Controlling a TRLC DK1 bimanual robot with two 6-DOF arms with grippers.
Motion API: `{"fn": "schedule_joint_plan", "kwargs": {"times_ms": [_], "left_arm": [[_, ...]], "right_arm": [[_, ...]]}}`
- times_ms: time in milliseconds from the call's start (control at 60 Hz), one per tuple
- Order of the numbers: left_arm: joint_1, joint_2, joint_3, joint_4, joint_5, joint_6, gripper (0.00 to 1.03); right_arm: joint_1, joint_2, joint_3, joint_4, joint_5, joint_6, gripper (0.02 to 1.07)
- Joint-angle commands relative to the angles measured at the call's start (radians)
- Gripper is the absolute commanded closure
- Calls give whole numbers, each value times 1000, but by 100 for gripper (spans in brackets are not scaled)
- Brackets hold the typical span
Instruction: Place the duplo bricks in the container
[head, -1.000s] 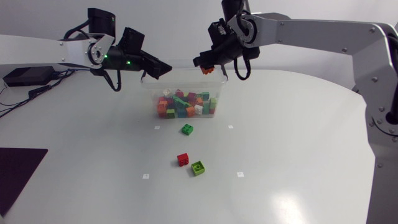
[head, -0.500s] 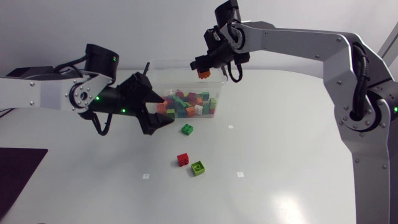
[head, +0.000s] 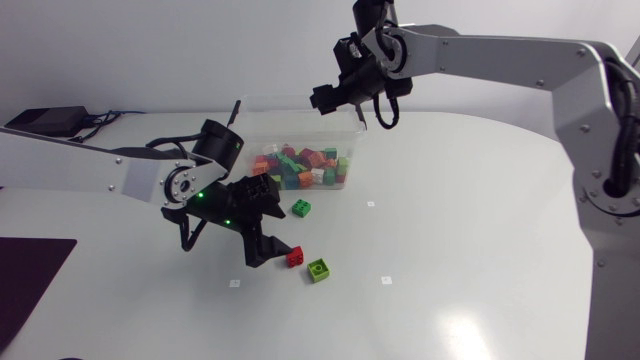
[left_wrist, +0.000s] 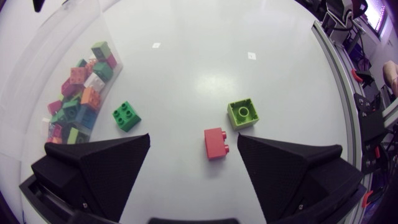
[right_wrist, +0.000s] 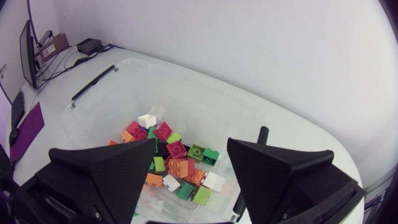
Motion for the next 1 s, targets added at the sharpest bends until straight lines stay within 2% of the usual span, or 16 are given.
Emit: {"fn": "schedule_joint_plan", "kwargs": {"times_ms": [0,417,683,783,867,983], "left_arm": [[-14,43,-3,-26,-5,26,6],[-38,137,21,-24,-34,-2,8],[-43,174,46,17,-33,-37,18],[-47,192,55,39,-33,-51,28],[-57,218,66,46,-31,-60,44],[-66,237,67,53,-30,-68,60]], "right_arm": [[10,-90,-73,30,7,-2,21],[41,-411,-492,113,2,-12,17],[53,-610,-786,185,1,-17,12],[56,-656,-848,199,1,-17,11],[63,-693,-901,199,1,-17,11],[72,-713,-951,192,-16,-11,11]]}}
